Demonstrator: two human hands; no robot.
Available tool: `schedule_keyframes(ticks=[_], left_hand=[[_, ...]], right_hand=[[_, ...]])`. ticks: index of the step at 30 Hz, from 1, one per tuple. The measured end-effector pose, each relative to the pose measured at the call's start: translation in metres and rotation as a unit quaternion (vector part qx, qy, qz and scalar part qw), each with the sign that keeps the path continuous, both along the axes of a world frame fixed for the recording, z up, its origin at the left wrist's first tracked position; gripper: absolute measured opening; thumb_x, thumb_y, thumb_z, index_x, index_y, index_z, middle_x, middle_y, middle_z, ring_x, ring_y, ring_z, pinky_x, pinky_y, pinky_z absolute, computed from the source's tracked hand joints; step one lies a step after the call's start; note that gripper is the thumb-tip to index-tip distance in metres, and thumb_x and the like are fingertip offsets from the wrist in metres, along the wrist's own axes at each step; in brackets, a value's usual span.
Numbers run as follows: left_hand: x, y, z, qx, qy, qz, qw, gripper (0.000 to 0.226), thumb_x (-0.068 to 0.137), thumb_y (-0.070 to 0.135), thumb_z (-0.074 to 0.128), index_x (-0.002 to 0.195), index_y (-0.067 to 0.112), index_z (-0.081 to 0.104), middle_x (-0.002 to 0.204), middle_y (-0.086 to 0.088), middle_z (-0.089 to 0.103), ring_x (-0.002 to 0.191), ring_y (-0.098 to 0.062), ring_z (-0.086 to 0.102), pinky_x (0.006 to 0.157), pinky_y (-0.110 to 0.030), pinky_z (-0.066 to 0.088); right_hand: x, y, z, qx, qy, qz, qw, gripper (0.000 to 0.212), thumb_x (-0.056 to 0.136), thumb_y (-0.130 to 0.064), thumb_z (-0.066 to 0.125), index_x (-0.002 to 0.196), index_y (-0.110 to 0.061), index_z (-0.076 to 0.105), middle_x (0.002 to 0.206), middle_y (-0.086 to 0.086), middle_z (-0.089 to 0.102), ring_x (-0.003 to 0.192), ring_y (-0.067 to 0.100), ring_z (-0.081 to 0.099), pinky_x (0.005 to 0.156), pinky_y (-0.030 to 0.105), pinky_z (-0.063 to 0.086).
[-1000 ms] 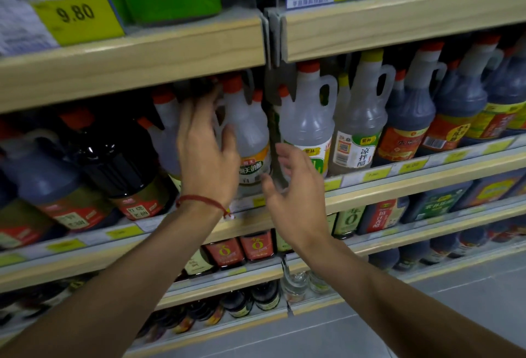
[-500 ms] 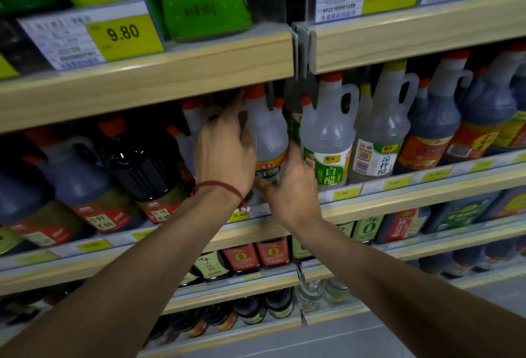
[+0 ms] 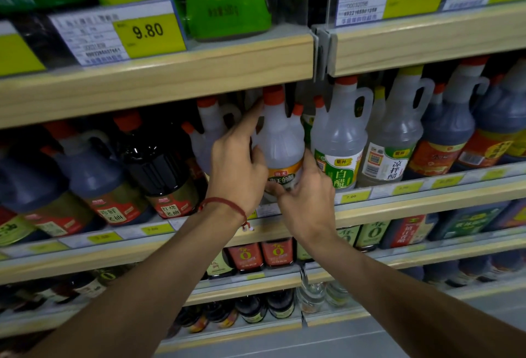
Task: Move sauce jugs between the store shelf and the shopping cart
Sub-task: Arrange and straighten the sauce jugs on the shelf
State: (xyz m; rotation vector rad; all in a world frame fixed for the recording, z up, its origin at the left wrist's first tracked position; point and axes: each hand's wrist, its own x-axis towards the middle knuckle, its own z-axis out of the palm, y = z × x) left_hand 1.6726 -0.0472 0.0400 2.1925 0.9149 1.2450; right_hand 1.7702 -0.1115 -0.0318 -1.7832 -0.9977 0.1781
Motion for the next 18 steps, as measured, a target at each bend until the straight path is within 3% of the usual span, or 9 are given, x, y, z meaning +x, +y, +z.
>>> schedule_keyframes(ticks=[6, 11, 14, 18], left_hand=[[0.002, -0.005, -0.001, 0.012, -0.022, 0.014, 1.000, 0.070, 0.081, -0.009, 0.054, 0.146, 0.019, 0.054, 0.116, 0.001, 0.071, 0.089, -0.014, 0.065, 0.084, -0.030, 0.057], [0.006, -0.006, -0.009, -0.013, -0.023, 0.001, 1.000, 0.072, 0.083, 0.008, 0.058, 0.151, 0.027, 0.046, 0.139, 0.004, 0.063, 0.129, -0.018, 0.059, 0.104, -0.041, 0.054], [0.007, -0.007, -0.012, -0.034, -0.035, -0.002, 0.999, 0.073, 0.084, 0.015, 0.066, 0.151, 0.033, 0.044, 0.141, 0.007, 0.062, 0.132, -0.013, 0.057, 0.105, -0.042, 0.053], [0.007, -0.007, -0.015, -0.050, -0.048, -0.001, 0.998, 0.074, 0.085, 0.013, 0.070, 0.150, 0.035, 0.043, 0.139, 0.009, 0.062, 0.131, -0.011, 0.057, 0.103, -0.042, 0.054]], right_hand=[[0.001, -0.006, 0.005, 0.007, -0.025, -0.028, 0.999, 0.083, 0.068, -0.041, 0.094, 0.139, -0.021, 0.055, 0.113, -0.003, 0.076, 0.105, 0.019, 0.069, 0.087, 0.031, 0.055], [-0.008, -0.010, 0.004, 0.031, -0.012, -0.058, 0.998, 0.079, 0.069, -0.035, 0.093, 0.140, -0.024, 0.059, 0.111, -0.005, 0.077, 0.101, 0.018, 0.072, 0.086, 0.035, 0.059], [-0.010, -0.016, 0.001, 0.000, -0.045, -0.113, 0.993, 0.078, 0.072, -0.045, 0.090, 0.143, -0.033, 0.059, 0.111, -0.007, 0.078, 0.098, 0.020, 0.073, 0.079, 0.038, 0.060], [-0.010, -0.022, -0.003, 0.005, -0.039, -0.131, 0.991, 0.073, 0.073, -0.038, 0.092, 0.140, -0.034, 0.063, 0.110, -0.009, 0.078, 0.102, 0.017, 0.074, 0.080, 0.039, 0.061]])
